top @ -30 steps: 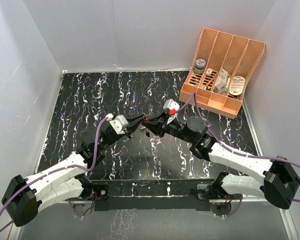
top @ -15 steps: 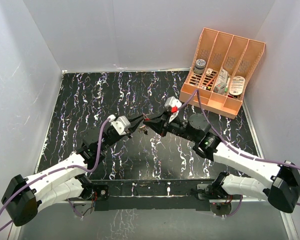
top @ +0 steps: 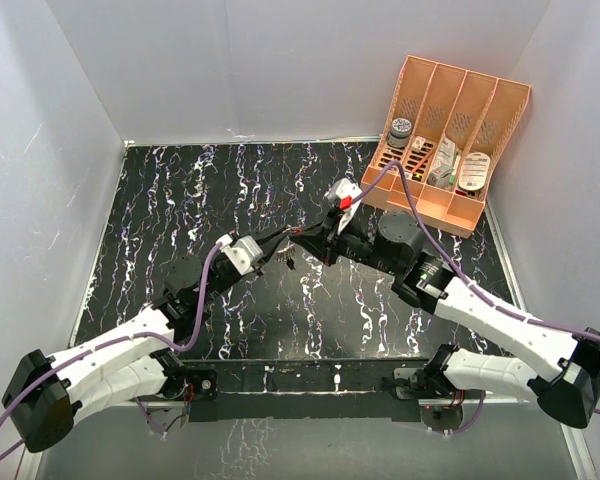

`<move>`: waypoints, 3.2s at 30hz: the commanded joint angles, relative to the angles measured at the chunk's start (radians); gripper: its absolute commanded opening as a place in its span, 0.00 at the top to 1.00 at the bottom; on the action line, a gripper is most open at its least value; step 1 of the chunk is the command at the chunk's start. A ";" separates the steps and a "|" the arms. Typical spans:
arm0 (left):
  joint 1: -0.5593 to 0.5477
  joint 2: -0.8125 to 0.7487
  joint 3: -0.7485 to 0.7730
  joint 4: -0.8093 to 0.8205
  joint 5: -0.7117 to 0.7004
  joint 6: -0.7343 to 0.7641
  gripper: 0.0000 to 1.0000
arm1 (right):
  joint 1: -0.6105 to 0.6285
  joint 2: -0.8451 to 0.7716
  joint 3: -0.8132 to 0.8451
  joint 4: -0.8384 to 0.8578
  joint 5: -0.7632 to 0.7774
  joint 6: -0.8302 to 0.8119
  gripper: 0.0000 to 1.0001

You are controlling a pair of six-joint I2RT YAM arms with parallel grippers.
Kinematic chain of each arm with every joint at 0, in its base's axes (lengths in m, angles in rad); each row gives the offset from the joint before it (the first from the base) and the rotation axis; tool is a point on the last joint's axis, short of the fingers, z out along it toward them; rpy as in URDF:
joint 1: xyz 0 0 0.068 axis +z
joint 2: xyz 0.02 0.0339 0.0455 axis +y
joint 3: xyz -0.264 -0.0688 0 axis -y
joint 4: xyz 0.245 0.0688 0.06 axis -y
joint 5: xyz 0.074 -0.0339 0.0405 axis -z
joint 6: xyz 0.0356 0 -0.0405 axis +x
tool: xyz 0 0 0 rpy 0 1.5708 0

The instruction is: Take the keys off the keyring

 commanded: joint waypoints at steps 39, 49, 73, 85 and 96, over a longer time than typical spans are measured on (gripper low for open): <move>0.017 0.008 0.107 -0.203 0.143 0.110 0.95 | 0.008 0.140 0.530 -0.617 0.143 -0.088 1.00; 0.017 0.065 0.077 -0.028 0.128 0.031 0.92 | 0.008 0.132 0.518 -0.602 0.138 -0.077 1.00; 0.016 0.116 0.048 0.113 0.114 -0.056 0.77 | 0.007 0.125 0.499 -0.589 0.140 -0.076 1.00; 0.017 0.102 0.039 0.162 0.130 -0.110 0.70 | 0.008 0.126 0.495 -0.592 0.132 -0.074 1.00; 0.017 0.099 0.052 0.162 0.126 -0.120 0.70 | 0.008 0.124 0.490 -0.592 0.118 -0.076 1.00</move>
